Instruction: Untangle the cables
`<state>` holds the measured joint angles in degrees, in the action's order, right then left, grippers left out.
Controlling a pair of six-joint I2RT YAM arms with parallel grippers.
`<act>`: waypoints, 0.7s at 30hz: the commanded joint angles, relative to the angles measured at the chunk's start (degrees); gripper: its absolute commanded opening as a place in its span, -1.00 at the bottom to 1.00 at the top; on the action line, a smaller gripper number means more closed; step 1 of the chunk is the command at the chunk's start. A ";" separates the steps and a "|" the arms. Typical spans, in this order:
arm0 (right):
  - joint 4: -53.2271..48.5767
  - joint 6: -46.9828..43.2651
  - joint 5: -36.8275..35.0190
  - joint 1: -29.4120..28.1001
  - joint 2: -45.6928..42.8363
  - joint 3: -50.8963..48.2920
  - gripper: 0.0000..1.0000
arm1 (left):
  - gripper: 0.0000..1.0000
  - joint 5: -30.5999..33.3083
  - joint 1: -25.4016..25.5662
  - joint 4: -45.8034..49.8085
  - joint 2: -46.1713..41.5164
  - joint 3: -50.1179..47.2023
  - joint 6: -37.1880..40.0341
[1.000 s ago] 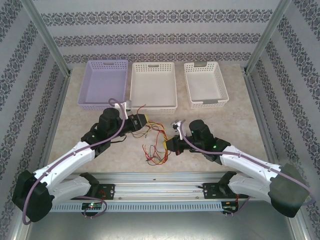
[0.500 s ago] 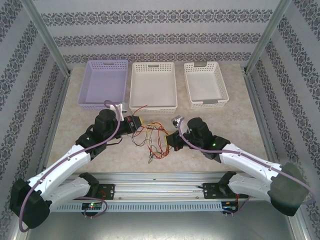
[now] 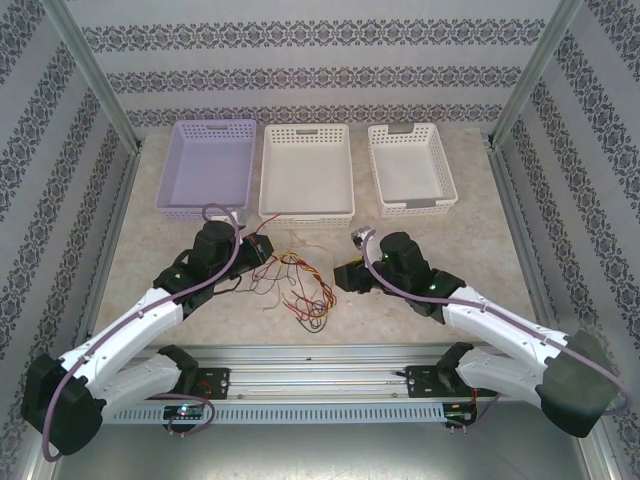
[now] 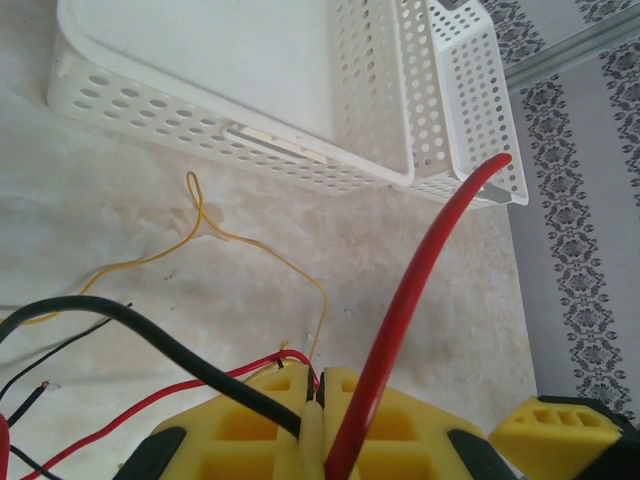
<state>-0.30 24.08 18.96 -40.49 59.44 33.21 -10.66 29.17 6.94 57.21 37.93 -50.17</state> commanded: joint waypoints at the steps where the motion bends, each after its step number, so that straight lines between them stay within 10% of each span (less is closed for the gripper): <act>1: 2.73 1.99 4.09 -2.72 1.75 1.13 -0.10 | -1.00 -0.24 -0.60 -2.33 0.31 0.46 -0.92; 21: 4.19 1.64 -6.62 -13.65 24.57 11.58 -0.20 | -1.00 -1.43 -0.52 -2.37 -1.65 0.62 -1.51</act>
<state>4.51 26.65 16.95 -53.52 82.98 42.50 -11.40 29.15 6.42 56.97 37.93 -51.24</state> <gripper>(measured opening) 0.403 0.077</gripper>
